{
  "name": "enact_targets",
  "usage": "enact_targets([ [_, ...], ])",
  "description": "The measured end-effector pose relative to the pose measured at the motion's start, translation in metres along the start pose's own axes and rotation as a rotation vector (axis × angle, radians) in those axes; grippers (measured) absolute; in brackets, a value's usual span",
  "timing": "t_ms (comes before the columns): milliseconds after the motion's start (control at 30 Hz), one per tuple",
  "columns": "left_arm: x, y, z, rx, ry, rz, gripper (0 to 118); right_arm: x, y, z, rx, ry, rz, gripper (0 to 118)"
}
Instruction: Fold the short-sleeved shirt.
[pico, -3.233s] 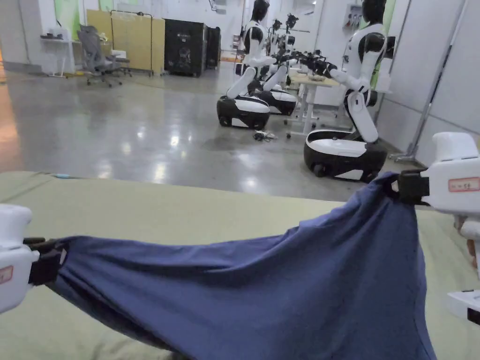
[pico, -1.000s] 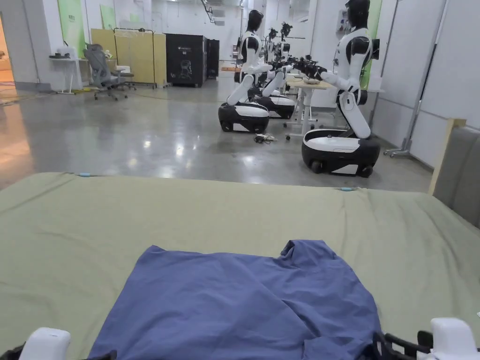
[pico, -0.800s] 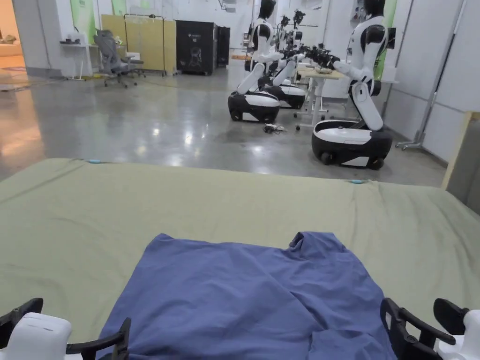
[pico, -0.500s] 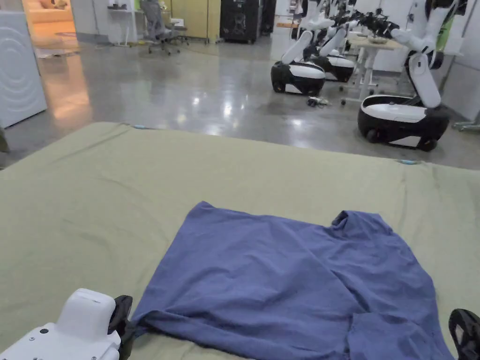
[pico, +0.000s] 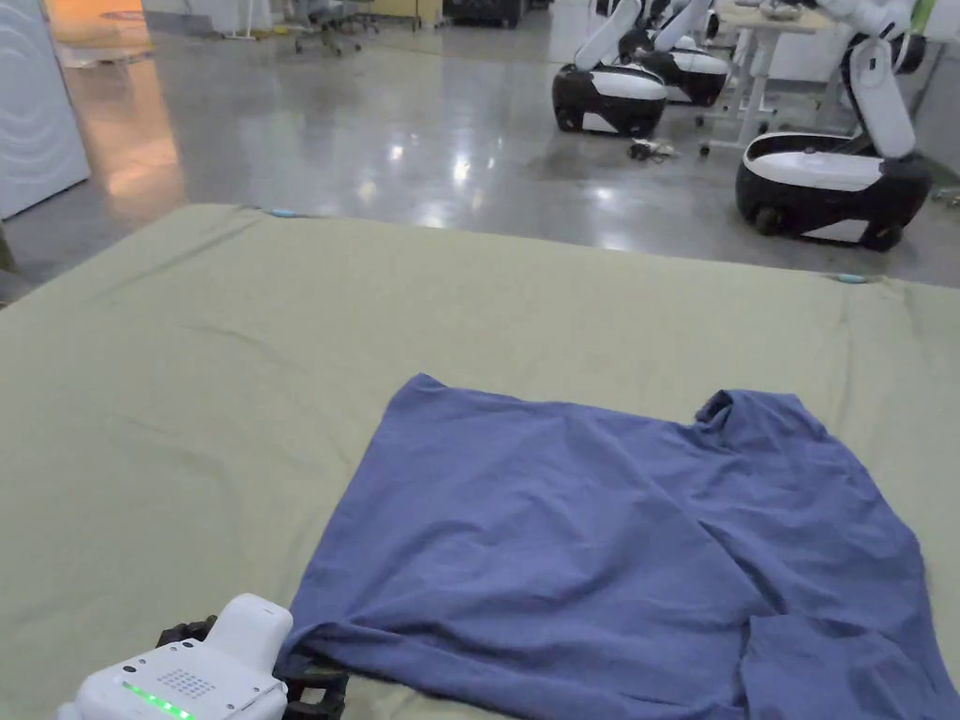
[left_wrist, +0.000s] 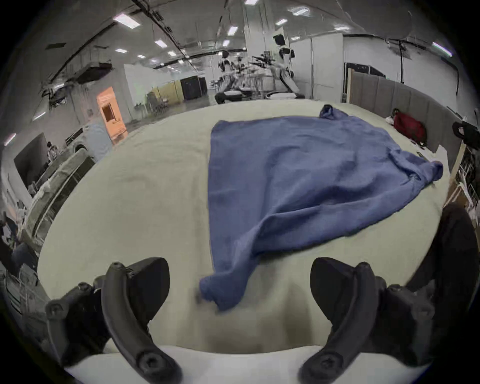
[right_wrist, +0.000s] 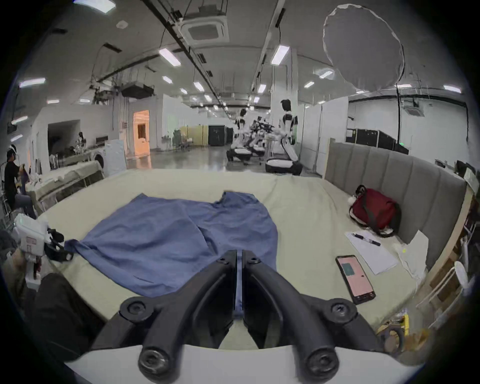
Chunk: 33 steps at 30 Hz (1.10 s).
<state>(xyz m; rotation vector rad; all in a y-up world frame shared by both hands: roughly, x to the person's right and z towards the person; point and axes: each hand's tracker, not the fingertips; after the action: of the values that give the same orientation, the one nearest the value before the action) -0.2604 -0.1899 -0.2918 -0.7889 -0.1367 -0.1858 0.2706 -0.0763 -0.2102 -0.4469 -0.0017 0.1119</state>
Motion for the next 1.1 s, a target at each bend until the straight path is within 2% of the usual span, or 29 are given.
enact_targets([
  [33, 0.000, 0.002, -0.005, -0.003, -0.006, 0.000, 89, 0.003, -0.002, -0.002, -0.015, -0.022, 0.016, 10],
  [100, -0.003, 0.006, -0.011, -0.005, -0.025, 0.012, 28, 0.011, -0.005, -0.006, -0.043, -0.038, 0.017, 10],
  [133, -0.003, 0.007, -0.011, -0.015, -0.048, 0.040, 12, 0.016, -0.007, -0.009, -0.063, -0.035, 0.015, 12],
  [200, 0.002, 0.011, -0.006, 0.018, -0.028, 0.031, 8, 0.022, -0.013, -0.016, -0.088, -0.045, 0.012, 17],
  [233, 0.004, 0.013, -0.003, 0.038, -0.032, 0.025, 7, 0.028, -0.019, -0.021, -0.116, -0.040, 0.014, 38],
  [300, 0.004, 0.014, 0.004, 0.065, -0.052, 0.055, 7, 0.035, -0.028, -0.032, -0.178, 0.034, -0.011, 85],
  [333, 0.004, 0.015, 0.006, 0.062, -0.060, 0.059, 7, 0.038, -0.034, -0.039, -0.208, 0.071, -0.036, 90],
  [367, 0.005, 0.016, 0.008, 0.061, -0.060, 0.060, 7, 0.040, -0.041, -0.044, -0.213, 0.106, -0.047, 90],
  [400, 0.014, 0.020, 0.020, 0.065, -0.055, 0.060, 7, 0.040, -0.045, -0.049, -0.222, 0.095, -0.046, 90],
  [467, 0.015, 0.021, 0.023, 0.063, -0.057, 0.072, 7, 0.036, -0.056, -0.066, -0.286, 0.083, 0.012, 90],
  [500, 0.015, 0.022, 0.024, 0.060, -0.058, 0.077, 7, 0.036, -0.061, -0.074, -0.314, 0.081, 0.041, 90],
  [533, 0.015, 0.021, 0.025, 0.062, -0.058, 0.080, 7, 0.034, -0.065, -0.082, -0.331, 0.058, 0.059, 75],
  [600, 0.017, 0.022, 0.025, 0.056, -0.061, 0.082, 7, 0.037, -0.069, -0.094, -0.336, 0.140, 0.015, 11],
  [633, 0.020, 0.023, 0.025, 0.049, -0.055, 0.077, 7, 0.041, -0.069, -0.098, -0.329, 0.136, -0.010, 7],
  [700, 0.022, 0.026, 0.027, 0.035, -0.040, 0.063, 6, 0.044, -0.065, -0.102, -0.332, 0.122, -0.034, 7],
  [767, 0.020, 0.031, 0.034, 0.035, -0.034, 0.068, 3, 0.052, -0.054, -0.093, -0.311, 0.163, -0.111, 7],
  [867, 0.014, 0.045, 0.052, 0.069, -0.027, 0.082, 1, 0.067, -0.031, -0.077, -0.262, 0.150, -0.150, 7],
  [967, 0.003, 0.068, 0.057, 0.082, 0.003, 0.059, 1, 0.078, 0.002, -0.069, -0.226, 0.154, -0.168, 7],
  [1100, -0.005, 0.119, 0.049, 0.119, 0.007, 0.011, 1, 0.081, 0.053, -0.093, -0.185, 0.164, -0.157, 7],
])
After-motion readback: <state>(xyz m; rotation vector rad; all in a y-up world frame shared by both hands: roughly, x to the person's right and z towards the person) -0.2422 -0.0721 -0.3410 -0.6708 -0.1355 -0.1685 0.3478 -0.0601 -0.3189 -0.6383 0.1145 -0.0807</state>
